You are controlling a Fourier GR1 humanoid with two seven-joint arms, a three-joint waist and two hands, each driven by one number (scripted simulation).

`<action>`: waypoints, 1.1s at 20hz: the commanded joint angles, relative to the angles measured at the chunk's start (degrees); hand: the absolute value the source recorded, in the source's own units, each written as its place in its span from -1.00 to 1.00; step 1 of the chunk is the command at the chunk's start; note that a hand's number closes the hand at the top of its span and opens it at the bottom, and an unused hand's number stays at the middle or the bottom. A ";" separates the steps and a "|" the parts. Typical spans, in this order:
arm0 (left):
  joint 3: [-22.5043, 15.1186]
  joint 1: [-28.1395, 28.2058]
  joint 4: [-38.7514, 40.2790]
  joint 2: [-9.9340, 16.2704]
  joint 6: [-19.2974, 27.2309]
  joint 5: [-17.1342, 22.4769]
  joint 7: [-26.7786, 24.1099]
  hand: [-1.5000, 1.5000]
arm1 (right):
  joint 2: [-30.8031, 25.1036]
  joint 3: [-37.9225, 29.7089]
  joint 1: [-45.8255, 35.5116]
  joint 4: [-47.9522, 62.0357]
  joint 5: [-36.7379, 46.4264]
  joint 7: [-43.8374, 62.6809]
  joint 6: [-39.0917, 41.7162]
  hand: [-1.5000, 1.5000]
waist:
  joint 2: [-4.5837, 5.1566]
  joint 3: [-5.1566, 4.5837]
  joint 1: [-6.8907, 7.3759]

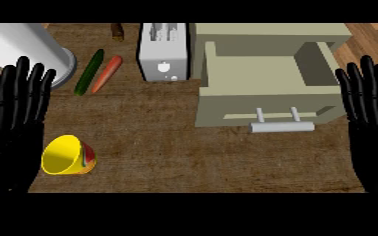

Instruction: Pick up the cup, place it into the drawer and close the drawer

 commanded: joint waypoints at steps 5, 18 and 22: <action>7.16 6.79 -1.72 9.39 -19.14 20.59 -5.05 -1.00 | -1.00 -1.18 -2.42 -1.52 -1.21 2.89 0.40 -1.00 | 1.71 3.05 3.08; 18.79 6.77 22.48 14.22 -29.78 35.37 0.95 -1.00 | -2.53 -0.44 -7.39 11.98 -3.82 3.82 7.07 -1.00 | 1.94 3.17 2.32; 19.26 6.14 31.30 13.36 -34.79 29.64 -4.92 -1.00 | -0.98 0.94 -9.95 9.88 -2.46 7.38 4.97 -1.00 | 1.90 3.15 2.30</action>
